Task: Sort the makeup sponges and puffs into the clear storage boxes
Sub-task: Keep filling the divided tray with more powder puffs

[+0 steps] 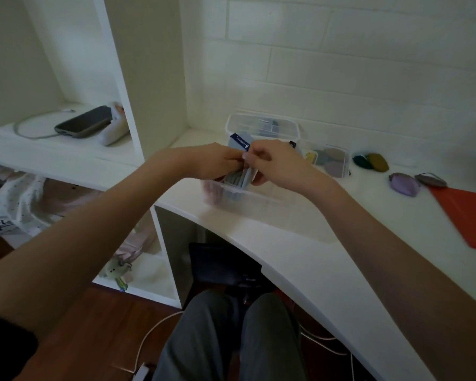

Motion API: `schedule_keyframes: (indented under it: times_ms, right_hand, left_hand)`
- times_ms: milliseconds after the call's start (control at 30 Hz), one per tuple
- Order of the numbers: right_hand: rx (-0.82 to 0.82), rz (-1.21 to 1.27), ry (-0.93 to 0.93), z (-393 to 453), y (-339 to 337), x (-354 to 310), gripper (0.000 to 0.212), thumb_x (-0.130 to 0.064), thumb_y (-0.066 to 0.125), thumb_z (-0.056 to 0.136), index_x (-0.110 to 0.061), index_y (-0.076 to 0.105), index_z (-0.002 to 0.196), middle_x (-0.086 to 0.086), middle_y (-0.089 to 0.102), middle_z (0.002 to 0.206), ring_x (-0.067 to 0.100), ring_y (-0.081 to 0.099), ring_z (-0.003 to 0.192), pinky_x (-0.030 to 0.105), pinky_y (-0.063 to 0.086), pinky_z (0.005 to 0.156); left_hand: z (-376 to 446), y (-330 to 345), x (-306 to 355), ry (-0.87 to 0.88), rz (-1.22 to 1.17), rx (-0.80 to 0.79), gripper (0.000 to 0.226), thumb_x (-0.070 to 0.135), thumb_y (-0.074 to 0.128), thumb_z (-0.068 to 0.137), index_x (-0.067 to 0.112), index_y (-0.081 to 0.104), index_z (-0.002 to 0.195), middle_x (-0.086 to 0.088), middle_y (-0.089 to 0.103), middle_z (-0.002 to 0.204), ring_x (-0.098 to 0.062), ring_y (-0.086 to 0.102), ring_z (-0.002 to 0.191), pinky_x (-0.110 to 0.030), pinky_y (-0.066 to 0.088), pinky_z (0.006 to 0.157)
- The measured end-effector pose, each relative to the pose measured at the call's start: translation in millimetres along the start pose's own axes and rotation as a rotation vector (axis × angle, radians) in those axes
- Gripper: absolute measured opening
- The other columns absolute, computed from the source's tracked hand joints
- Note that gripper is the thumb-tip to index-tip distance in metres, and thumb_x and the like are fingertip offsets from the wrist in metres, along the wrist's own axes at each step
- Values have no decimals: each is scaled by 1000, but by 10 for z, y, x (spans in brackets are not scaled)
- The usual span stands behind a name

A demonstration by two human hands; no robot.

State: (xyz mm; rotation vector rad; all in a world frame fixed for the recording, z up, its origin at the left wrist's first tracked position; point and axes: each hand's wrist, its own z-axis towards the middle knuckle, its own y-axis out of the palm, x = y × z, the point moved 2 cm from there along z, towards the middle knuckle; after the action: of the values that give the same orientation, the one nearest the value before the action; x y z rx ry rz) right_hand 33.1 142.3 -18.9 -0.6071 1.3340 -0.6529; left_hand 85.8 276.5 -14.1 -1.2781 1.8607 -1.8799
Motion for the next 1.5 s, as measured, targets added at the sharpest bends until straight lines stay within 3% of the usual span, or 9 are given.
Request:
schedule_keyframes:
  times_ms: [167, 300, 467, 633, 800, 967, 1233, 1333, 1500]
  right_hand:
    - [-14, -212, -84, 93, -79, -74, 7, -20, 69, 85, -15, 70, 79, -3, 66, 77, -1, 54, 61, 6, 41, 56]
    - [-164, -429, -157, 187, -108, -282, 14, -11, 74, 78, -12, 76, 92, -4, 67, 78, 3, 54, 65, 2, 37, 56]
    - [-253, -646, -149, 285, -39, -453, 13, -17, 72, 80, -14, 75, 93, -7, 56, 56, 8, 52, 52, 4, 32, 39]
    - [-238, -780, -196, 308, -14, -497, 23, -27, 79, 73, -20, 76, 95, 2, 71, 90, 14, 56, 74, 23, 43, 67]
    - [-264, -854, -133, 295, 92, -507, 27, -36, 78, 71, -17, 61, 65, -2, 52, 59, 19, 52, 63, 30, 48, 66]
    - [-251, -781, -55, 231, 179, -473, 32, -23, 69, 76, -19, 41, 60, -3, 46, 62, 12, 43, 54, 26, 37, 49]
    - [-188, -439, 20, 187, 134, -282, 19, -20, 68, 77, -2, 69, 83, 12, 66, 78, 21, 58, 67, 30, 47, 59]
    - [-175, -300, 23, 150, 131, -237, 15, -15, 67, 78, -3, 70, 86, 13, 68, 85, 23, 68, 74, 31, 60, 64]
    - [-87, -132, 11, 83, 136, -181, 6, -10, 65, 83, -11, 64, 88, 0, 59, 79, 13, 63, 66, 23, 58, 55]
  left_hand:
    - [-32, -113, -85, -8, -122, -76, 26, 11, 49, 91, 21, 49, 115, 2, 54, 78, -9, 51, 70, -25, 37, 66]
    - [-66, -169, -92, 25, -106, -241, 50, 32, 68, 71, 21, 49, 116, 2, 56, 84, -10, 53, 75, -20, 40, 66]
    - [-69, -209, -125, 42, -23, -222, 41, 30, 76, 76, 25, 52, 109, 2, 62, 94, -11, 57, 84, -16, 41, 67]
    - [-32, -215, -131, 54, -9, -208, 47, 31, 78, 73, 22, 55, 113, 2, 64, 97, -10, 59, 83, -12, 42, 63]
    - [7, -229, -146, 60, 7, -199, 36, 31, 81, 70, 35, 55, 94, 7, 65, 89, -5, 58, 76, -17, 42, 68]
    - [17, -195, -194, 53, -34, -185, 45, 27, 82, 70, 23, 57, 107, -1, 67, 96, -8, 60, 78, -18, 45, 71]
    - [14, -214, -169, 44, -16, -219, 55, 30, 80, 70, 29, 51, 116, 3, 65, 98, -10, 60, 84, -21, 41, 71]
    - [2, -211, -177, 28, -11, -211, 61, 31, 80, 70, 27, 49, 122, 3, 65, 101, -9, 60, 86, -22, 43, 75]
    - [5, -221, -166, 20, -26, -224, 71, 28, 81, 69, 21, 45, 130, -3, 64, 104, -12, 61, 86, -24, 46, 76]
